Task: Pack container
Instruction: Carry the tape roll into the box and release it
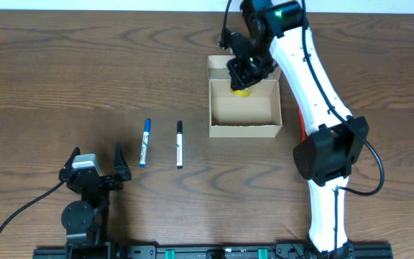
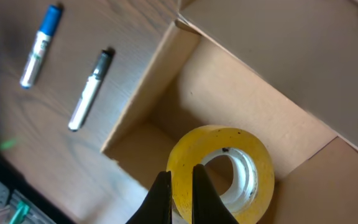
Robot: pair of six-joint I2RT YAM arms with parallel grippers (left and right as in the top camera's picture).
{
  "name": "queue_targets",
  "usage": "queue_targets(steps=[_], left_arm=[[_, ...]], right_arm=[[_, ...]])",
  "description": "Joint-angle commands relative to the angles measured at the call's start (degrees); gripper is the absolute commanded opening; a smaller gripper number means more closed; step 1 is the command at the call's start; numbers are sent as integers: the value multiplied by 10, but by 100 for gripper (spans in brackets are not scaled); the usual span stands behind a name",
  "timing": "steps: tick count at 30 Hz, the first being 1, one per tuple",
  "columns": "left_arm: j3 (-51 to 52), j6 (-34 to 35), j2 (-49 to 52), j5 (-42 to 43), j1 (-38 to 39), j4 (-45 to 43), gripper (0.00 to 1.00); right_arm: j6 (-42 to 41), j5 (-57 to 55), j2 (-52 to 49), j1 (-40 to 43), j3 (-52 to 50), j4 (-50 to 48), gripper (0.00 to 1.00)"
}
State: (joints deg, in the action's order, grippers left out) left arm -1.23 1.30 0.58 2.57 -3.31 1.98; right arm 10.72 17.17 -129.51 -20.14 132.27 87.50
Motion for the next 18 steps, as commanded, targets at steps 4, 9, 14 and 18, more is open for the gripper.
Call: queue_targets(steps=[4, 9, 14, 18], left_arm=[[10, 0, -4, -11, 1, 24, 95], [10, 0, -4, -11, 1, 24, 95], [10, 0, -4, -11, 1, 24, 95], [10, 0, -4, -11, 1, 24, 95]], right_arm=[[-9, -15, 17, -4, -101, -61, 2], [-9, -15, 17, -5, -165, -113, 1], [-10, -13, 17, -6, -210, -138, 2], [-10, -13, 17, -6, -217, -139, 1]])
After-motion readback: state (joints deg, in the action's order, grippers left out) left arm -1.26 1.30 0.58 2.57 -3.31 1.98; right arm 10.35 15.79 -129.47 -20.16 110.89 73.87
